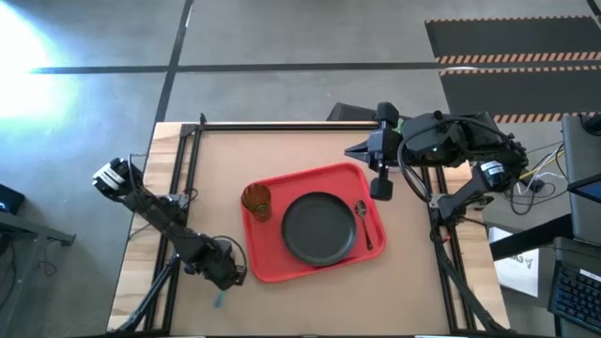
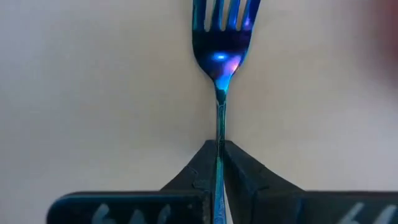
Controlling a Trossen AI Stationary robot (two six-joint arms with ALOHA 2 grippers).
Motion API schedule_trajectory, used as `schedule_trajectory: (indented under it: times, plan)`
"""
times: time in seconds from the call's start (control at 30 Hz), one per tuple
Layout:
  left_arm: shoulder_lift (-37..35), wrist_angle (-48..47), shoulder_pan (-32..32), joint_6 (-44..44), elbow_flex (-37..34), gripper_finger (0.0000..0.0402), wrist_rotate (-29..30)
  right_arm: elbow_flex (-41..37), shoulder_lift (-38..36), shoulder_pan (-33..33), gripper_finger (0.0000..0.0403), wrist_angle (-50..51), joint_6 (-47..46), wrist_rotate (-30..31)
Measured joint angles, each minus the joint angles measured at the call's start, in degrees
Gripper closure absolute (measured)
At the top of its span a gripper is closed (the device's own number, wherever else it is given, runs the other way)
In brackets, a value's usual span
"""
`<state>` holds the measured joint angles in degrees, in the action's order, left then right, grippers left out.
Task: Pick and place plate/cup/fork/spoon on tray
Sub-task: Put the blue fork to the left side of the black plate on the red serving tray
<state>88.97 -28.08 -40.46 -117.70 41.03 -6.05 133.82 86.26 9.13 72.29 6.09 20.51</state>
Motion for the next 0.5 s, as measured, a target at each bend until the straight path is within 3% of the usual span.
schedule_trajectory:
  times: [0.13,0.27,0.5]
  plan:
    - [-1.4,-2.3,0.0,1.3,2.2,0.04,6.4,0.0,0.0,0.0,0.0394,0.0,-0.2,0.0]
    - [-3.7,-5.3,0.1,1.0,3.9,0.0401,17.3,0.0,0.0,0.0,0.0394,0.0,-1.2,0.0]
    - [-5.8,-5.5,-0.4,1.2,5.6,0.0401,21.7,0.0,0.2,-0.1,0.0394,3.6,-3.1,2.7]
